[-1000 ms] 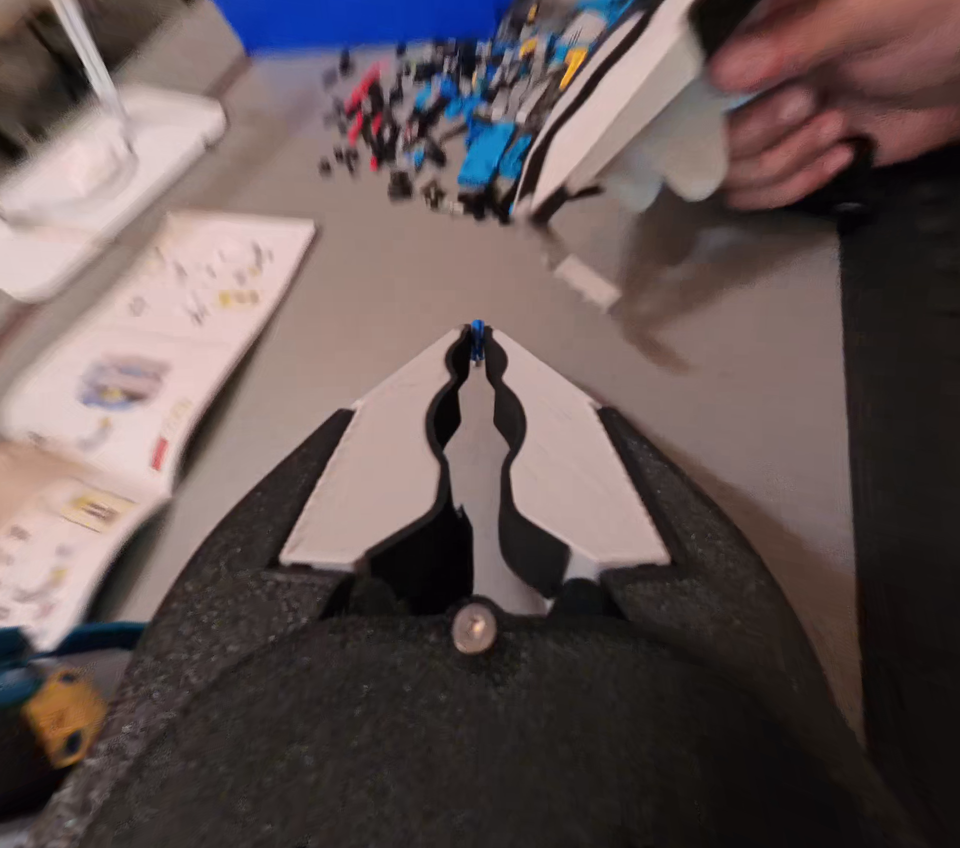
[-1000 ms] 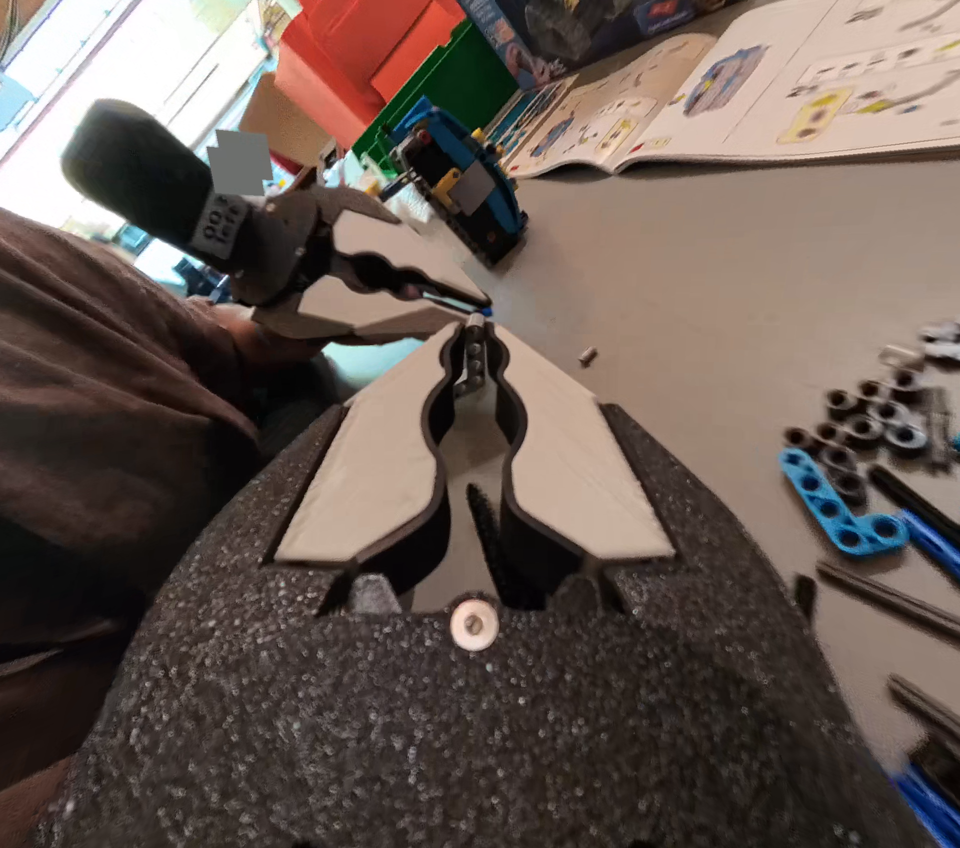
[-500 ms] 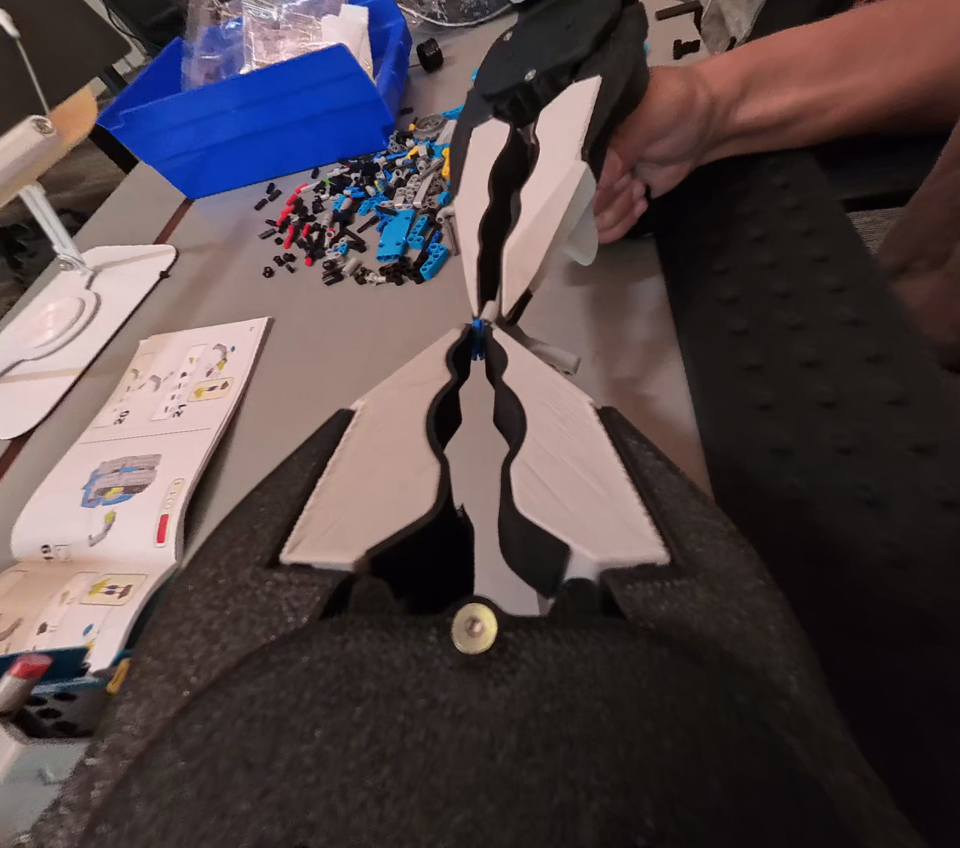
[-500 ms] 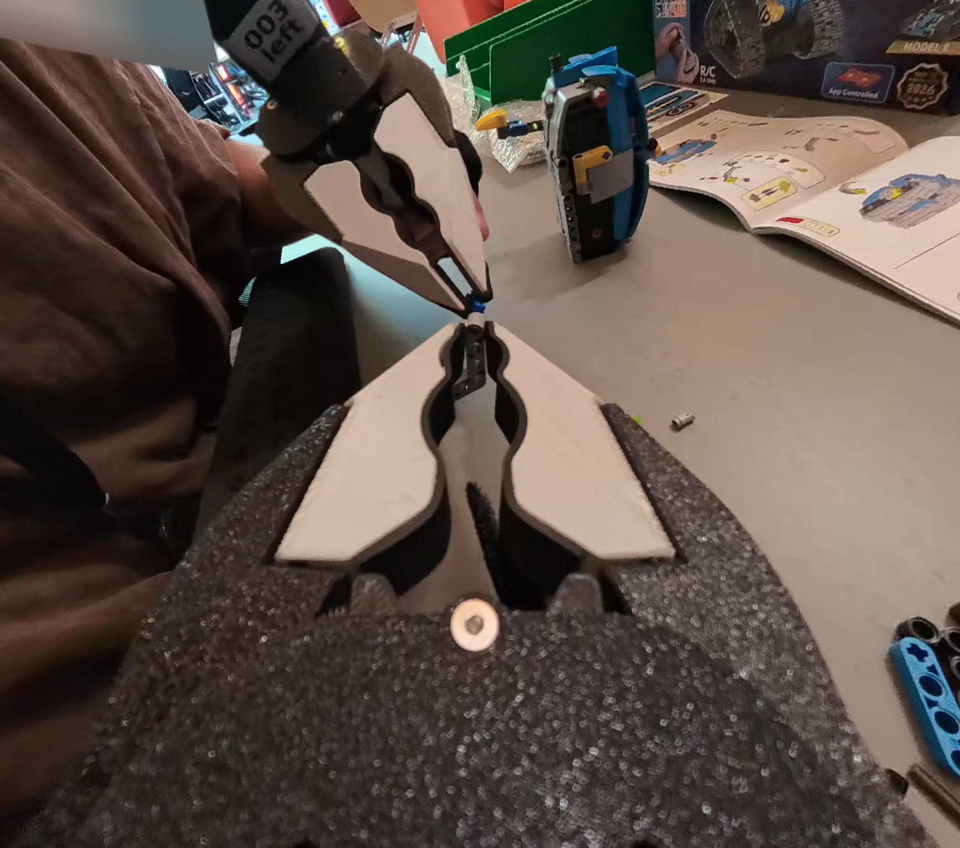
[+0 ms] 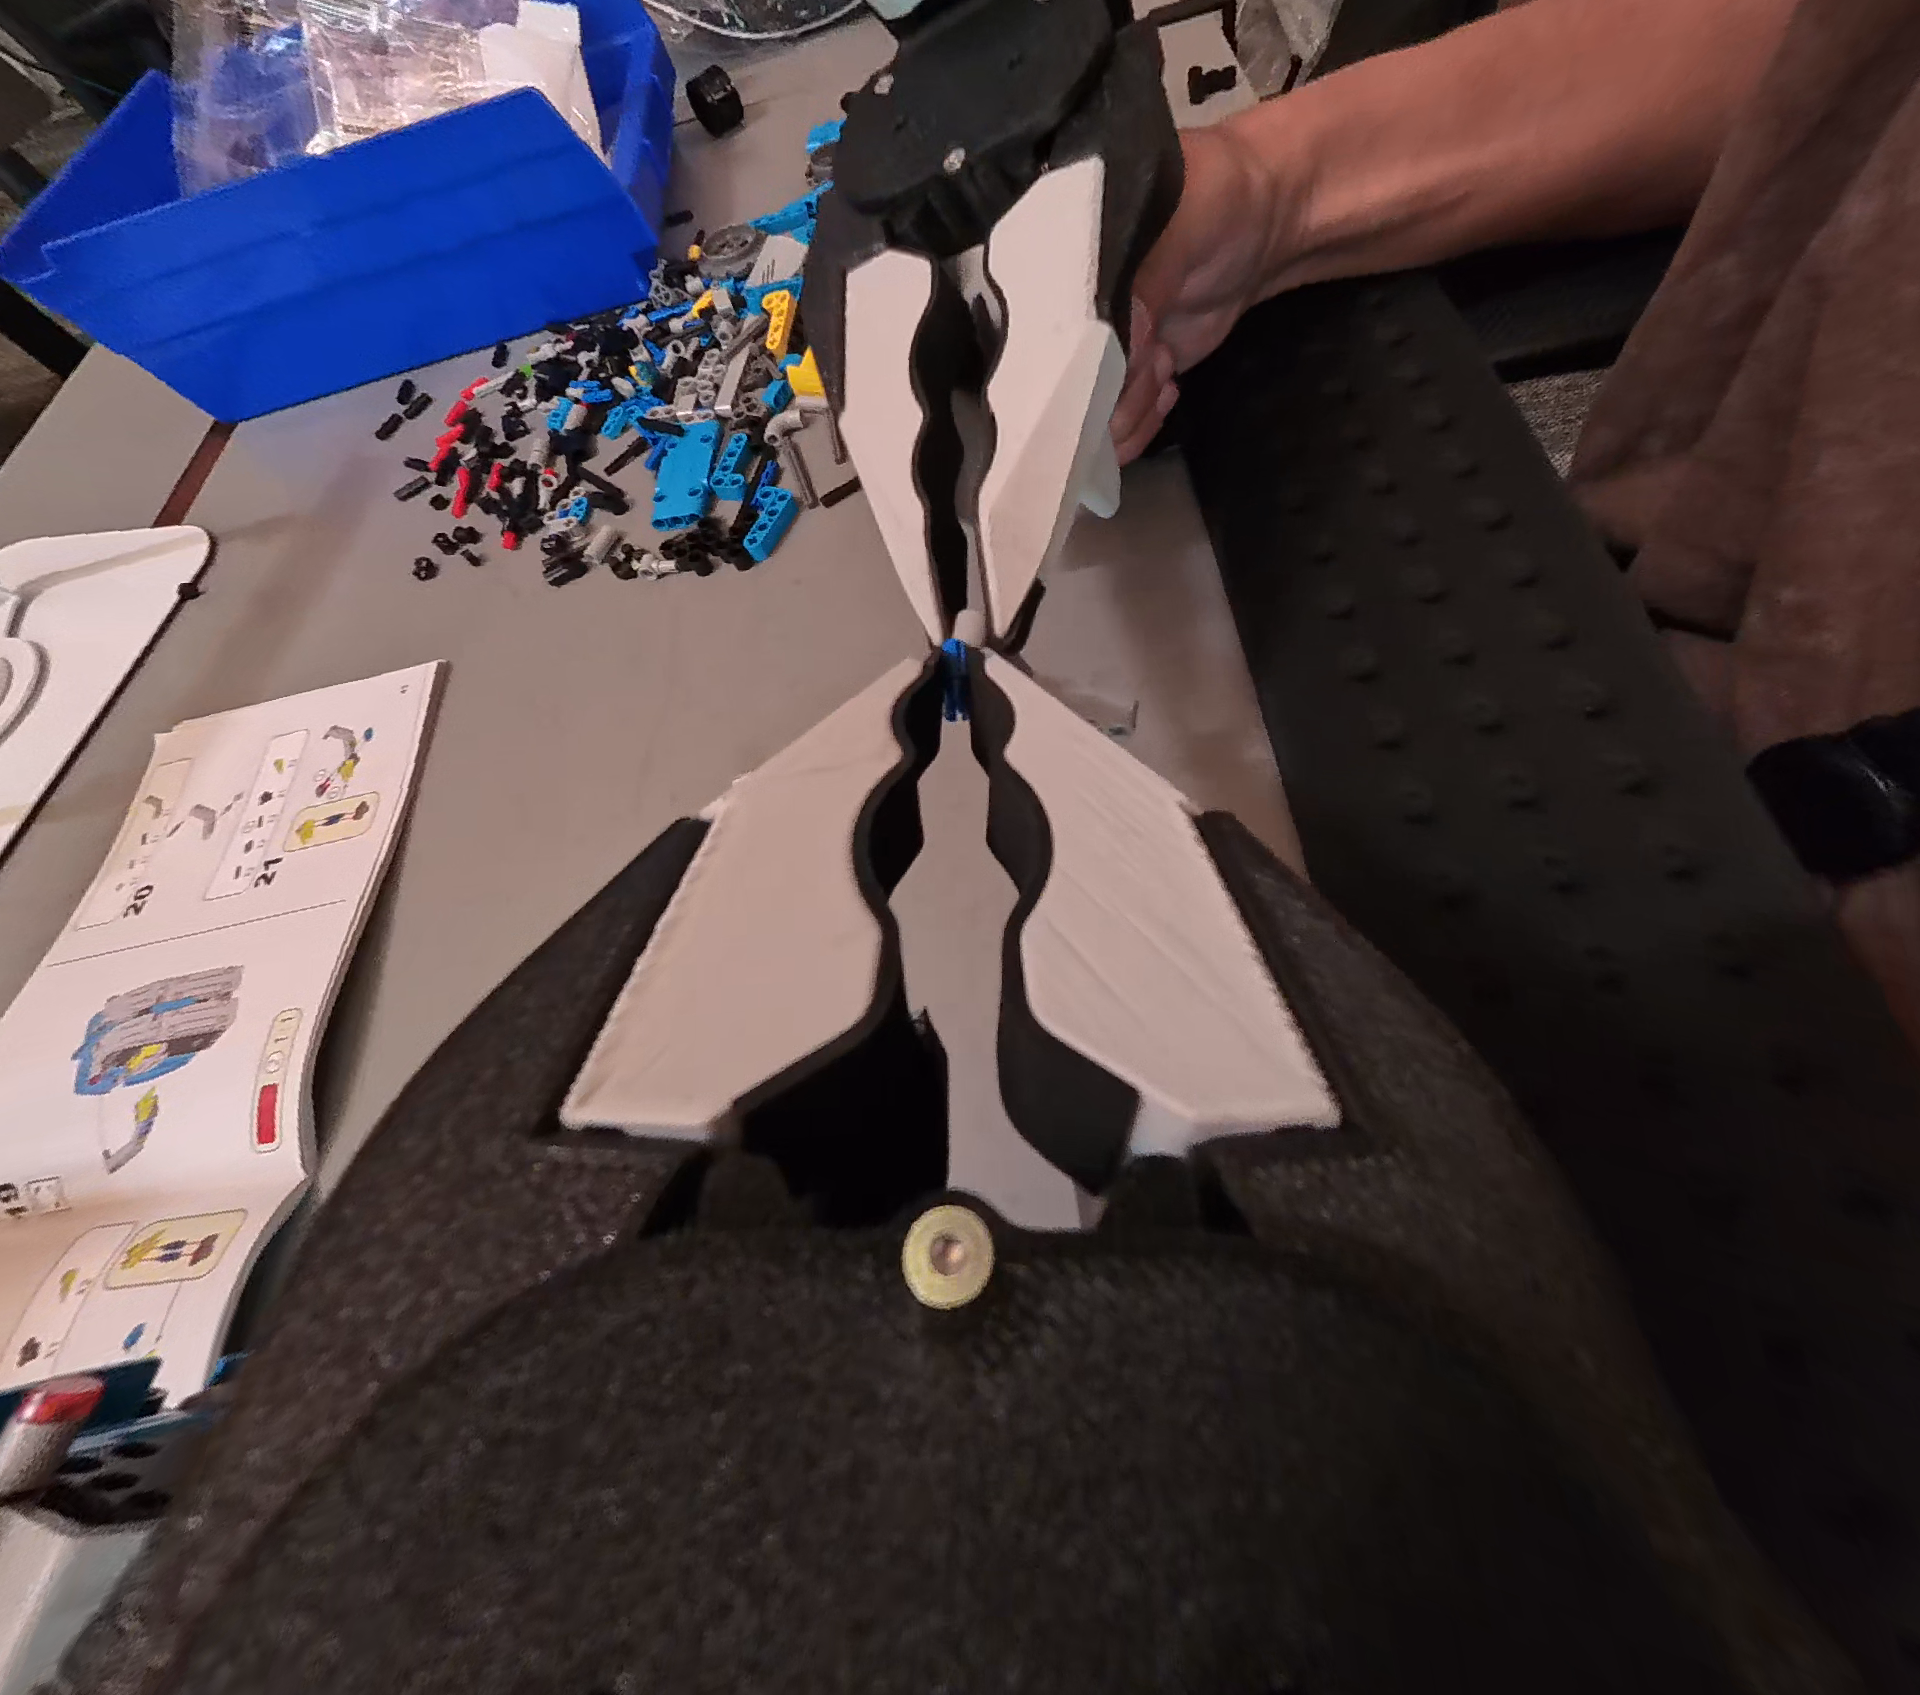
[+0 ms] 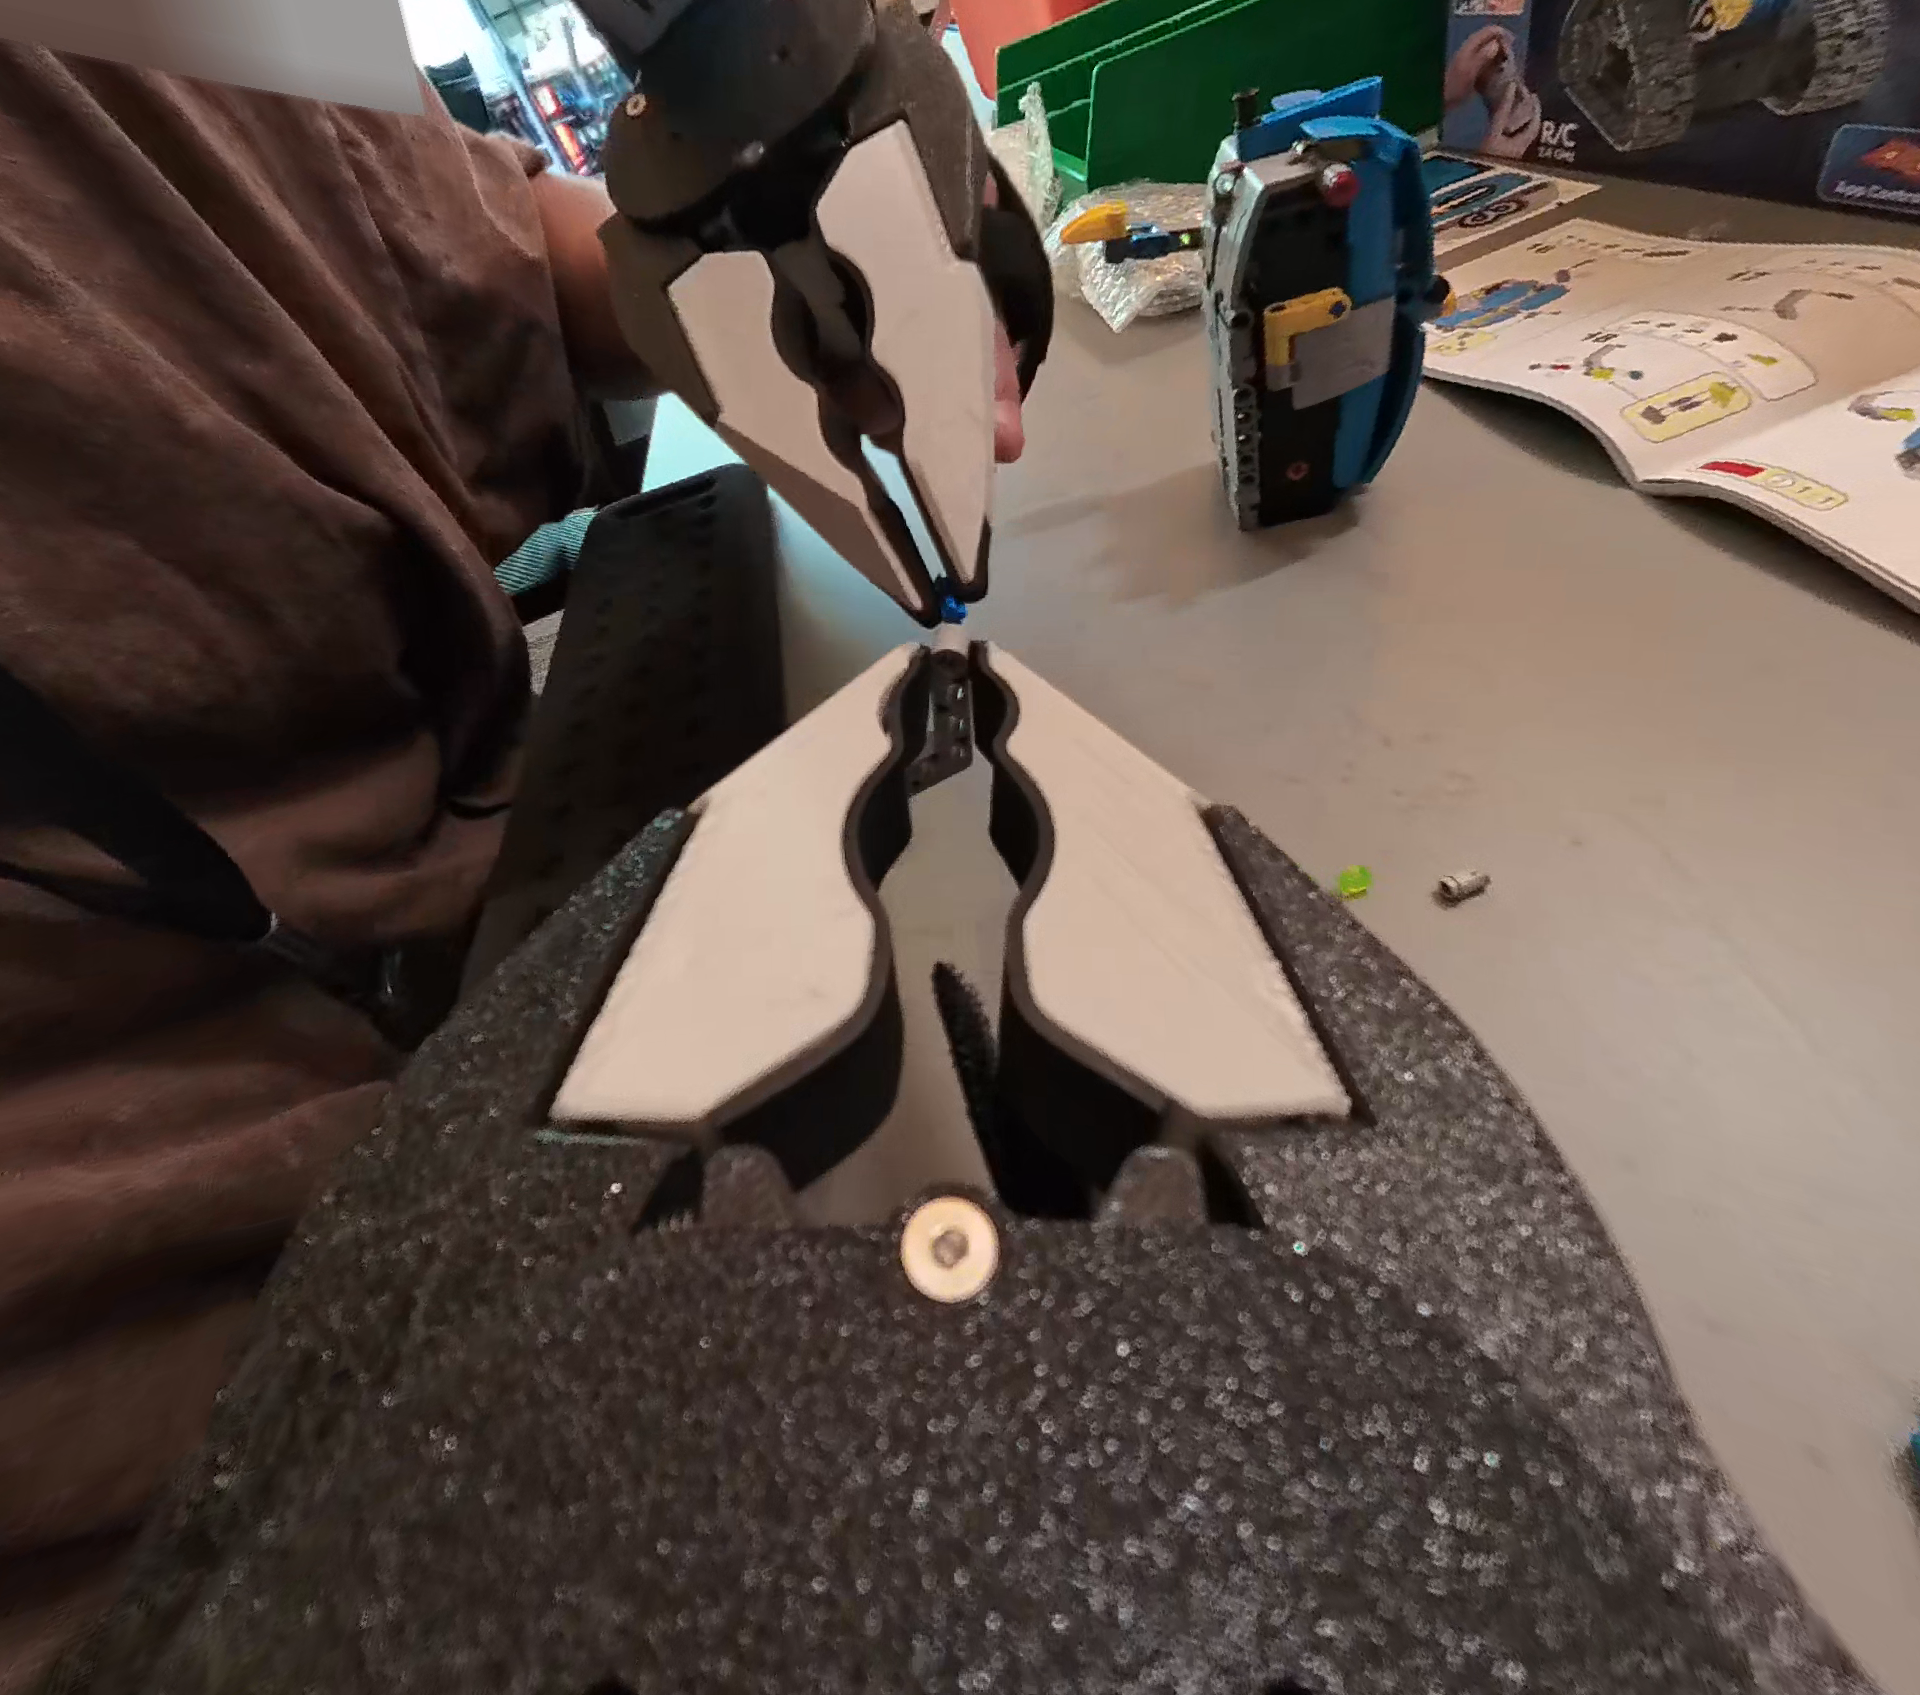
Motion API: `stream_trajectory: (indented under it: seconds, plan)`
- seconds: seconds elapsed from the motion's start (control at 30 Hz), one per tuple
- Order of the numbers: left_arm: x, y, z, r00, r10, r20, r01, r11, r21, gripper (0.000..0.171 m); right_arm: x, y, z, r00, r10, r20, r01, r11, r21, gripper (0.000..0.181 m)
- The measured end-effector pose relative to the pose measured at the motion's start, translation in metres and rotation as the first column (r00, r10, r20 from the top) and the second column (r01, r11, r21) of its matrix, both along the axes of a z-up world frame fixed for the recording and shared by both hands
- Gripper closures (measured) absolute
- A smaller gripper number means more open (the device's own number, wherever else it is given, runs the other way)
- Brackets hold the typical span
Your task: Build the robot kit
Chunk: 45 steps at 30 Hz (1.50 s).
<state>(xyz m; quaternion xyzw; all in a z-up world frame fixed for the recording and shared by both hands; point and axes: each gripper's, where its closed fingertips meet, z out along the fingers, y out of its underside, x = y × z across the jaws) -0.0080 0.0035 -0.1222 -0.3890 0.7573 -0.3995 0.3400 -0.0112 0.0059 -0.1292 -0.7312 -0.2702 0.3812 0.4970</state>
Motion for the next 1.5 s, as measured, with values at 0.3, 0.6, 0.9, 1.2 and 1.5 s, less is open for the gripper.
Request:
stream_trajectory:
  seconds: [0.3,0.6,0.9,1.2,1.5]
  plan:
    - [-0.003,-0.006,0.005,0.998,-0.049,0.042,0.042,0.987,0.157,0.168,-0.004,-0.005,0.010,0.989,0.062,-0.136,-0.071,0.995,-0.067,0.174]
    - [-0.004,-0.016,0.009,0.995,-0.085,0.043,0.076,0.981,0.181,0.168,-0.008,-0.015,0.013,0.962,0.133,-0.240,-0.171,0.975,-0.144,0.174]
    - [-0.011,-0.016,-0.013,0.979,-0.140,-0.145,0.184,0.915,0.358,0.169,-0.015,-0.015,-0.009,0.992,0.127,-0.025,-0.129,0.982,-0.135,0.175]
    - [-0.013,0.013,-0.048,0.982,-0.010,-0.190,0.052,0.975,0.218,0.168,0.003,-0.006,-0.066,0.940,0.070,0.333,-0.007,0.983,-0.185,0.173]
    - [-0.032,0.009,-0.098,0.948,0.045,-0.314,-0.008,0.993,0.119,0.168,0.018,-0.013,-0.090,0.914,0.102,0.391,0.005,0.964,-0.264,0.173]
